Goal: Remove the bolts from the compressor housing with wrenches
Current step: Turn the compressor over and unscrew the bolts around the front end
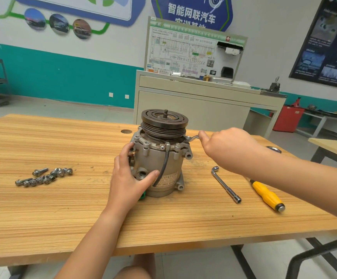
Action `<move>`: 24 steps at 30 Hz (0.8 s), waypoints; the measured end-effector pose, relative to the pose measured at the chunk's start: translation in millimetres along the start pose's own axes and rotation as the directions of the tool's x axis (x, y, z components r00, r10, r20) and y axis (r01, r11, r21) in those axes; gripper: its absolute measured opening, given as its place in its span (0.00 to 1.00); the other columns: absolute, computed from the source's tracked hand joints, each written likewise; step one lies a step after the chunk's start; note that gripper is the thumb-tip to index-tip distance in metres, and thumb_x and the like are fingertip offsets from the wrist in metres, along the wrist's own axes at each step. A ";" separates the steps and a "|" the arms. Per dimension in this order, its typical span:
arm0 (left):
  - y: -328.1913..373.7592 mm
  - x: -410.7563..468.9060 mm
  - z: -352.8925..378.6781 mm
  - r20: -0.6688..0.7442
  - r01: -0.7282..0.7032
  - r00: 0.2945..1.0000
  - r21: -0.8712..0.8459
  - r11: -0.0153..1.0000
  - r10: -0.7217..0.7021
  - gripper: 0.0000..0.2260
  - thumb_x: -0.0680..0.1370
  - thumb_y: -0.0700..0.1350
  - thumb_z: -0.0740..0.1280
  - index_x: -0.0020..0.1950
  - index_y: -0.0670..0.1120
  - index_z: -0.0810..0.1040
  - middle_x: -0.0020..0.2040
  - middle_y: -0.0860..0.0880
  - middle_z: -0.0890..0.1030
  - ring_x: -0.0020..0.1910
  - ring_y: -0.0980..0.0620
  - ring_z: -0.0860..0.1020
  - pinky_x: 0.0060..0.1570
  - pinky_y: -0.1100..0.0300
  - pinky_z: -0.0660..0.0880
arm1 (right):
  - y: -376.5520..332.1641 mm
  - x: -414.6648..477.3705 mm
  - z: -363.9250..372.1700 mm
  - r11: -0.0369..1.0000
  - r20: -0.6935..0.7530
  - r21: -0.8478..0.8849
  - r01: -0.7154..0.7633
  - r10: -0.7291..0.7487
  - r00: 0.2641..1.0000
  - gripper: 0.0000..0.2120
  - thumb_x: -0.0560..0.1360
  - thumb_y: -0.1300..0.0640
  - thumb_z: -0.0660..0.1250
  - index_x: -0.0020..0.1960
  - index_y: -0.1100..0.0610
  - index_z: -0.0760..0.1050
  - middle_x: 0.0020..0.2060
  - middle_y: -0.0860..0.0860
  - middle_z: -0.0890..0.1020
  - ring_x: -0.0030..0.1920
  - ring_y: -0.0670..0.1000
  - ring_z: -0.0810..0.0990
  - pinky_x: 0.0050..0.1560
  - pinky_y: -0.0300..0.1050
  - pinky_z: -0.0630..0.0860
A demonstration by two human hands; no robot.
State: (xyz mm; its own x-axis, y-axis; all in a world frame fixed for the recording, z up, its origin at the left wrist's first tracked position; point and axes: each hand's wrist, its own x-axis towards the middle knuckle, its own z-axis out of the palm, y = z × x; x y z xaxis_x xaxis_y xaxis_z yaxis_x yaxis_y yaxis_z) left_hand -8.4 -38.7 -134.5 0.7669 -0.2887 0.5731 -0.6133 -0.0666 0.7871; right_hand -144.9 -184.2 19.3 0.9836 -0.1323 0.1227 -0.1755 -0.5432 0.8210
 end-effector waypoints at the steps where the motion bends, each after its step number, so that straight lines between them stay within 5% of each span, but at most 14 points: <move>1: 0.0 0.1 0.0 0.000 0.000 1.000 -0.006 1.000 0.000 0.41 0.66 0.52 0.76 0.71 0.62 0.56 0.67 0.51 0.66 0.63 0.54 0.67 0.57 0.59 0.67 | 0.3 2.0 4.4 1.000 -0.016 0.012 -0.006 0.006 1.000 0.30 0.75 0.68 0.57 0.73 0.64 0.49 0.26 0.50 0.65 0.23 0.49 0.63 0.19 0.42 0.57; 5: -0.7 0.5 0.0 0.005 -0.001 1.000 -0.009 1.000 0.001 0.41 0.66 0.52 0.76 0.71 0.62 0.56 0.68 0.52 0.66 0.64 0.55 0.67 0.58 0.59 0.67 | 13.9 8.8 23.8 0.991 -0.099 0.136 -0.017 0.031 0.995 0.22 0.78 0.60 0.52 0.72 0.55 0.55 0.28 0.48 0.67 0.25 0.48 0.66 0.22 0.40 0.60; 10: -0.2 0.2 -0.6 0.001 -0.011 1.000 -0.008 1.000 0.011 0.40 0.66 0.53 0.76 0.69 0.65 0.55 0.67 0.52 0.66 0.63 0.56 0.67 0.57 0.60 0.66 | 34.5 32.4 45.6 0.980 -0.210 0.198 0.031 0.011 0.978 0.22 0.77 0.65 0.55 0.69 0.53 0.61 0.37 0.49 0.77 0.27 0.47 0.69 0.22 0.39 0.61; 12: 0.3 0.3 -0.8 0.006 -0.017 1.000 -0.006 1.000 0.017 0.40 0.66 0.53 0.76 0.68 0.67 0.54 0.67 0.52 0.66 0.63 0.56 0.67 0.57 0.60 0.66 | 30.7 47.4 53.5 0.953 -0.283 0.299 0.049 0.040 0.958 0.19 0.76 0.69 0.57 0.64 0.57 0.69 0.44 0.53 0.81 0.34 0.52 0.77 0.28 0.44 0.72; 15: 0.2 0.1 -2.0 0.004 -0.022 1.000 0.004 1.000 0.022 0.40 0.65 0.54 0.75 0.66 0.70 0.53 0.67 0.53 0.66 0.63 0.56 0.67 0.56 0.61 0.65 | 6.2 66.1 62.7 0.843 -0.465 0.525 0.115 0.171 0.869 0.12 0.67 0.78 0.63 0.47 0.67 0.78 0.34 0.60 0.82 0.32 0.59 0.80 0.32 0.53 0.79; 17: 0.2 0.0 -2.4 0.006 -0.020 1.000 0.004 1.000 0.020 0.39 0.65 0.56 0.74 0.66 0.71 0.52 0.67 0.53 0.67 0.64 0.56 0.67 0.56 0.61 0.66 | -9.4 74.1 65.5 0.796 -0.529 0.590 0.132 0.258 0.809 0.11 0.64 0.78 0.64 0.44 0.69 0.79 0.32 0.61 0.82 0.31 0.60 0.80 0.42 0.57 0.80; 19: 0.2 -0.9 -2.7 0.013 -0.020 1.000 0.003 1.000 0.020 0.39 0.65 0.56 0.74 0.65 0.72 0.52 0.67 0.53 0.67 0.64 0.56 0.67 0.56 0.60 0.66 | -16.0 75.0 69.0 0.740 -0.479 0.665 0.102 0.318 0.818 0.12 0.71 0.73 0.61 0.51 0.67 0.78 0.38 0.61 0.83 0.39 0.61 0.81 0.50 0.56 0.77; 21: 0.6 -1.2 -2.6 0.016 -0.021 1.000 0.000 1.000 0.021 0.39 0.65 0.56 0.74 0.66 0.71 0.52 0.67 0.53 0.67 0.64 0.56 0.68 0.57 0.60 0.66 | -12.3 67.6 71.4 0.599 -0.306 0.801 -0.021 0.439 0.845 0.11 0.79 0.64 0.57 0.58 0.63 0.74 0.43 0.60 0.81 0.44 0.61 0.79 0.46 0.53 0.75; 24: 0.4 0.0 -1.7 0.012 -0.024 1.000 -0.002 1.000 0.024 0.39 0.66 0.55 0.74 0.66 0.70 0.53 0.67 0.53 0.67 0.64 0.55 0.68 0.58 0.59 0.66 | -2.5 41.9 63.7 0.320 -0.179 0.947 -0.033 0.611 0.771 0.12 0.81 0.58 0.53 0.60 0.63 0.69 0.35 0.55 0.77 0.34 0.56 0.75 0.34 0.52 0.72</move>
State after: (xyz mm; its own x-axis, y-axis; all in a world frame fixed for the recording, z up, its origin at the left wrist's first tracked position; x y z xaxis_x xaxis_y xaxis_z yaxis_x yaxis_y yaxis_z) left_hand -8.3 -37.1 -133.8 0.7496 -0.3019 0.5891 -0.6311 -0.0574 0.7736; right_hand -105.9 -241.2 -13.1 0.6587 -0.2852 0.6963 -0.1283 -0.9544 -0.2695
